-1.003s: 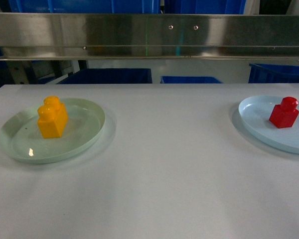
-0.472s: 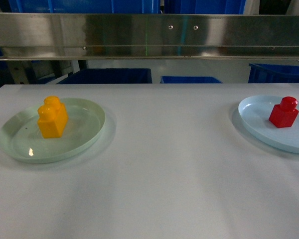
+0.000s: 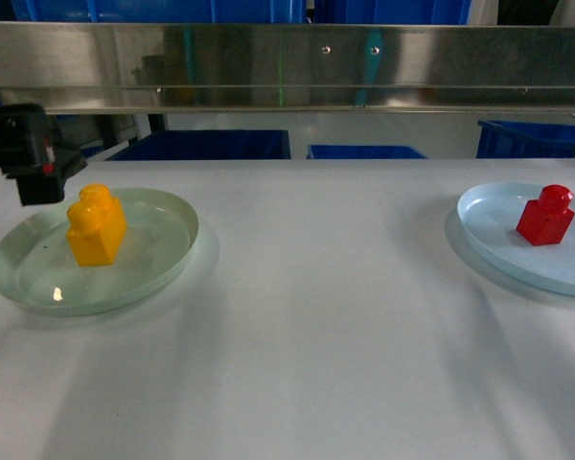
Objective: Sort and place red and yellow blocks in left bins
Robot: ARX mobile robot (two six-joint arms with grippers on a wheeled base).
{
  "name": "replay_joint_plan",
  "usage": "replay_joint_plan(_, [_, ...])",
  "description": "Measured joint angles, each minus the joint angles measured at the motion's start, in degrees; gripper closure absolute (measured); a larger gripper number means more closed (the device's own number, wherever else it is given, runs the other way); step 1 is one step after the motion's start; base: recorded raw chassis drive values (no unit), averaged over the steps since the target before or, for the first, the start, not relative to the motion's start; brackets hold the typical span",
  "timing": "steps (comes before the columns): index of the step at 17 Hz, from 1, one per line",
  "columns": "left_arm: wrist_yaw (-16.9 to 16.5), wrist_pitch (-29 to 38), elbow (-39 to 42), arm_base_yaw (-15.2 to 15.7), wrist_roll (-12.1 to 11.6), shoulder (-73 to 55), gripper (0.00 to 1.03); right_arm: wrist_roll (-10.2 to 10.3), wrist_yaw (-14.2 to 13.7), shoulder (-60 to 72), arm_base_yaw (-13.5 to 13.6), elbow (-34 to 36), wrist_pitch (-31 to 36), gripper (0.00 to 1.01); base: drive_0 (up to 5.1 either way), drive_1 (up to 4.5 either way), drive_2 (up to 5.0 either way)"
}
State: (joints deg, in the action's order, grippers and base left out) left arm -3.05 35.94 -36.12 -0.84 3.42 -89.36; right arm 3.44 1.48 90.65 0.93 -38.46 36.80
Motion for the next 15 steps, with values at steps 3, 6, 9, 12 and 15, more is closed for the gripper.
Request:
replay_joint_plan(3, [-0.1, 0.9, 0.1, -0.2, -0.5, 1.3, 0.05, -0.2, -0.2, -0.5, 0.2, -0.1, 0.6, 0.03, 0.0, 0.00, 0.0])
replay_joint_plan(6, [-0.2, 0.7, 0.1, -0.5, -0.5, 1.3, 0.05, -0.3, -0.2, -0.5, 0.2, -0.1, 0.5, 0.03, 0.0, 0.00, 0.0])
replay_joint_plan(9, [-0.2, 0.7, 0.1, -0.4, -0.5, 1.3, 0.05, -0.3, -0.2, -0.5, 0.2, -0.1, 0.5, 0.03, 0.0, 0.00, 0.0])
replay_joint_plan(12, [-0.2, 0.7, 0.1, -0.4, -0.5, 1.3, 0.05, -1.2, 0.5, 3.2, 0.1, -5.2, -2.0, 0.03, 0.0, 0.00, 0.0])
replay_joint_plan(15, [-0.2, 0.7, 0.1, -0.4, -0.5, 1.3, 0.05, -2.8, 3.2, 11.1, -1.1, -15.5, -6.6, 0.03, 0.0, 0.00, 0.0])
